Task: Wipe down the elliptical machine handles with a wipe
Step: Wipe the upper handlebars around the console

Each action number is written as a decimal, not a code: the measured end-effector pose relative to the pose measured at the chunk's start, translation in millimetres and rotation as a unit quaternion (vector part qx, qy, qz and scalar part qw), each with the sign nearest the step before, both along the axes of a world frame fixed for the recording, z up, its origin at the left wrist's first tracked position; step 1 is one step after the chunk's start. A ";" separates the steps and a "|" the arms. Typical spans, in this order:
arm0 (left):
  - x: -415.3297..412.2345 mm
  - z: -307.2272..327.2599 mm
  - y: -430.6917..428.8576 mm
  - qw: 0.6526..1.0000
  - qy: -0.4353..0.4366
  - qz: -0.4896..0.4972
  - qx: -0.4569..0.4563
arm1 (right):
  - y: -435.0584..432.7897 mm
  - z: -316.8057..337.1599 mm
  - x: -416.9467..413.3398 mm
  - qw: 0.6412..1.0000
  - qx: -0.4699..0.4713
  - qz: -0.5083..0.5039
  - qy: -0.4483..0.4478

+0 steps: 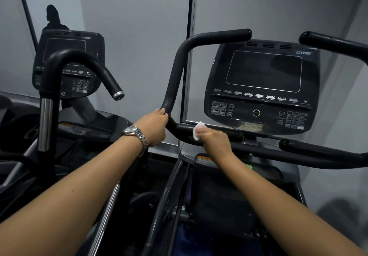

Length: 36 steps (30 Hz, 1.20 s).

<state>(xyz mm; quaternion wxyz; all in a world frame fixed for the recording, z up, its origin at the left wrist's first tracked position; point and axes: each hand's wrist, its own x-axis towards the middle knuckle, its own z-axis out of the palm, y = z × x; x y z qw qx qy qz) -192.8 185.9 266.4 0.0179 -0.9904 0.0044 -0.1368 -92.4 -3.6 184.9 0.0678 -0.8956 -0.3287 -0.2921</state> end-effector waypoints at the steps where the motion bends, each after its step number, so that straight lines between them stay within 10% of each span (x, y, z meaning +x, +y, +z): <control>1: 0.6 0.5 0.5 1.000 0.002 0.002 0.003 | -4.6 3.8 2.3 1.000 0.021 -0.015 0.000; 13: 49.4 -17.3 -49.5 0.984 0.021 0.062 0.168 | -40.0 10.2 11.1 0.998 0.041 0.023 -0.042; 36: 95.1 -109.8 -50.8 0.988 -0.144 0.015 0.053 | -55.9 -3.0 6.3 0.992 0.090 0.060 -0.065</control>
